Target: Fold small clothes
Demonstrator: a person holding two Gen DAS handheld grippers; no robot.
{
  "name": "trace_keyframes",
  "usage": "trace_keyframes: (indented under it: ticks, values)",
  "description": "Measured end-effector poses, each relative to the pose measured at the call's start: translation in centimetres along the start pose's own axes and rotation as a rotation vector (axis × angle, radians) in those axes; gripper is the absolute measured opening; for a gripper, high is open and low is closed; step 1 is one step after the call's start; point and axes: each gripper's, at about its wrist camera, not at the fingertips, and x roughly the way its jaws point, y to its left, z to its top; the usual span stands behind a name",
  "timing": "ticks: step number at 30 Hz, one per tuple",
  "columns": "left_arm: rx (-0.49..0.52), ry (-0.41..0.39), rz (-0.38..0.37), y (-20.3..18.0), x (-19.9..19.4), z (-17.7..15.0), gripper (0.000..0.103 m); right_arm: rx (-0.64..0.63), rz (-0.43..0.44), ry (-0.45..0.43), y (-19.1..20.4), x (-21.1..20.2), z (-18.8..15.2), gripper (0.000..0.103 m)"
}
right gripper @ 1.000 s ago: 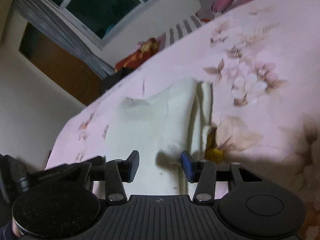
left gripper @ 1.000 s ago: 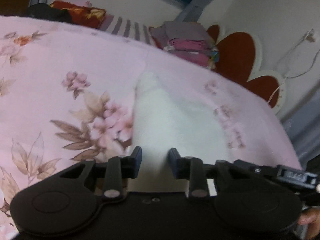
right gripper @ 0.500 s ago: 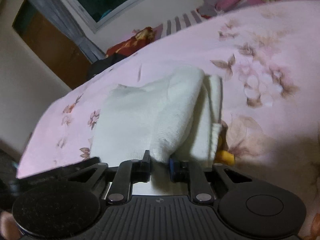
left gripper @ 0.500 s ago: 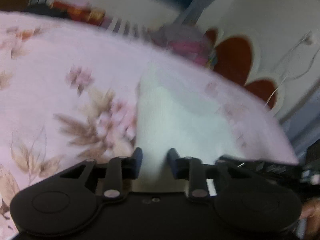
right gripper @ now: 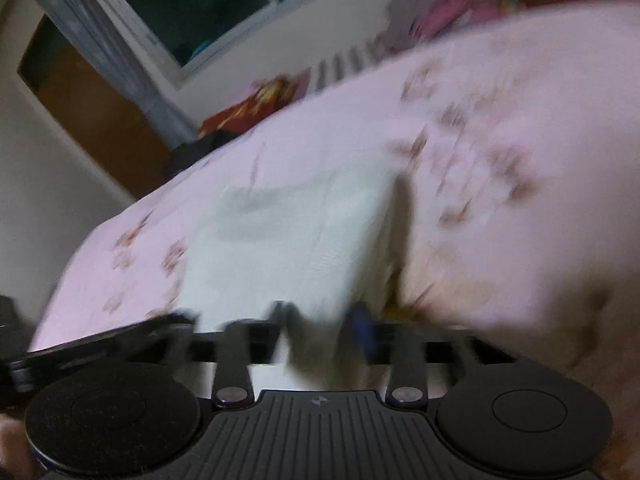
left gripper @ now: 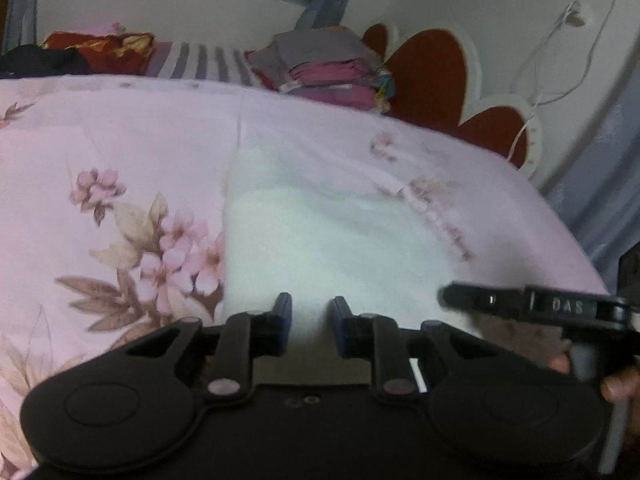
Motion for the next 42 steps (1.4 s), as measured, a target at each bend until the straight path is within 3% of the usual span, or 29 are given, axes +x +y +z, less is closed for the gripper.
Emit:
trace_keyframes:
  ticks: [4,5,6,7,9,11,15,19,22,24,25,26,29,31,33,35,36,38,41,42]
  values:
    - [0.005,-0.026,-0.002,0.5,1.0,2.0,0.029,0.059,-0.018,-0.022,-1.7,1.2,2.5,0.052]
    - [0.009,-0.037,-0.007,0.5,1.6,2.7,0.029,0.059,-0.024,-0.028,-1.9,1.7,3.0,0.044]
    - [0.016,-0.041,-0.013,0.5,2.2,3.3,0.029,0.061,-0.015,-0.021,-2.1,2.6,3.7,0.019]
    - [0.025,-0.043,-0.011,0.6,2.9,3.8,0.029,0.068,-0.002,0.002,-2.4,3.6,4.3,0.009]
    - [0.034,-0.042,0.004,1.0,4.6,5.0,0.029,0.039,0.003,0.015,-2.6,5.2,5.3,0.007]
    - [0.027,0.028,0.025,1.9,7.2,5.6,0.027,-0.011,-0.063,0.051,-2.6,7.2,5.8,0.007]
    - [-0.004,0.002,-0.007,2.4,6.8,6.3,0.027,-0.047,-0.100,0.055,-2.5,7.3,6.5,0.007]
    - [-0.005,-0.045,-0.050,2.2,5.7,6.0,0.027,-0.122,-0.085,-0.026,-0.4,5.2,6.6,0.008]
    - [0.012,-0.006,-0.020,1.9,7.2,6.1,0.029,-0.131,-0.063,-0.026,0.4,6.6,6.5,0.007]
    - [0.033,0.053,0.014,1.7,8.5,6.2,0.031,-0.171,-0.157,0.046,0.4,8.9,6.1,0.009]
    - [0.056,0.050,0.028,1.5,8.6,6.3,0.033,-0.198,-0.205,0.029,0.3,9.3,5.9,0.026]
    - [0.060,0.057,0.038,1.3,8.2,6.5,0.031,-0.194,-0.238,0.024,0.2,9.1,6.0,0.030]
    - [0.076,0.003,0.010,0.9,5.5,6.2,0.030,-0.196,-0.377,-0.042,0.2,6.4,6.1,0.029]
    - [0.075,-0.030,-0.028,0.7,3.6,5.3,0.030,-0.144,-0.251,-0.086,0.2,3.4,5.8,0.029]
    - [0.076,-0.028,-0.056,0.5,3.0,4.2,0.030,-0.185,-0.137,-0.083,1.5,1.9,4.7,0.029]
    - [0.093,0.018,-0.045,-0.1,4.0,3.2,0.030,-0.244,-0.052,-0.036,3.2,2.0,3.4,0.018]
    - [0.094,0.026,-0.041,-0.2,4.3,2.8,0.030,-0.292,-0.067,0.001,3.9,2.7,2.6,0.015]
    - [0.067,0.025,-0.063,-0.3,4.4,2.3,0.030,-0.358,-0.223,0.049,4.0,4.7,1.4,0.015]
    - [0.103,0.029,-0.053,-0.8,3.4,1.8,0.030,-0.237,-0.262,0.028,1.4,4.4,1.6,0.015]
    - [0.106,0.024,-0.054,-0.8,2.9,1.5,0.030,-0.254,-0.286,0.036,1.5,4.1,1.6,0.015]
